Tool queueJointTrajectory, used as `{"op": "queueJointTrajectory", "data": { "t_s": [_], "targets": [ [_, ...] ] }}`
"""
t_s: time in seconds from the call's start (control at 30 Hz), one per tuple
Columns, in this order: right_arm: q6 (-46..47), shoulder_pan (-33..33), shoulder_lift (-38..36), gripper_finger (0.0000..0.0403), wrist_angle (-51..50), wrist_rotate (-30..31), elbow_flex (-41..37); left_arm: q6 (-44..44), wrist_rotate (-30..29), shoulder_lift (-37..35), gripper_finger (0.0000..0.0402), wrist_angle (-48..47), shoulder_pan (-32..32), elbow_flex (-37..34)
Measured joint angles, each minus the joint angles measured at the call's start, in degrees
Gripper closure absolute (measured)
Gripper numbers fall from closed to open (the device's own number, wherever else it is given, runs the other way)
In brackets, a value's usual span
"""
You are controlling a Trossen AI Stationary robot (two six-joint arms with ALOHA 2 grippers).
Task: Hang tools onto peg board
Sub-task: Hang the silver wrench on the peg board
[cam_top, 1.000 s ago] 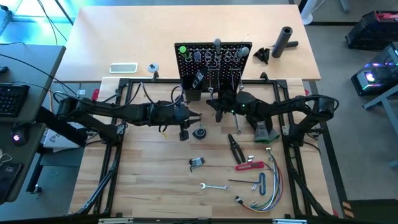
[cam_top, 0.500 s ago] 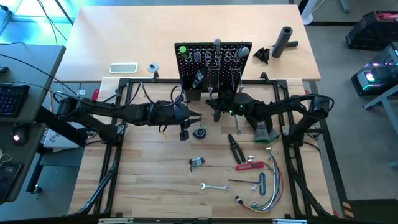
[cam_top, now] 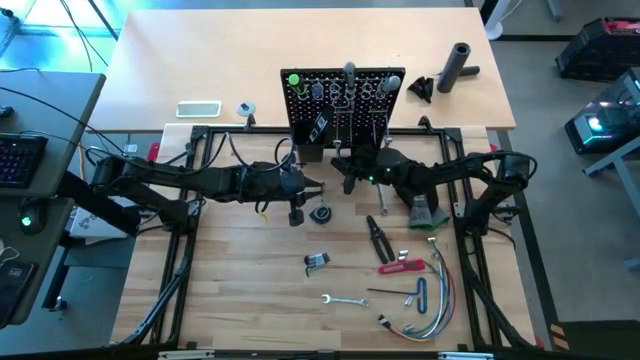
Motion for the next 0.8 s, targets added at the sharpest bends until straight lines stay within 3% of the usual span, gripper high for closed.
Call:
{"op": "queueJointTrajectory", "data": {
  "t_s": [0.43,0.8],
  "targets": [
    [0.8,4.8,-3.5,0.0258,-6.4,-0.4,0.0,-1.2,-0.3,0.0,0.0321,-6.6,-0.5,0.0],
    [0.7,11.4,-16.5,0.0251,-25.8,1.2,-0.1,-1.4,-0.1,0.0,0.0321,-8.2,-1.4,-0.1]
  ]
}}
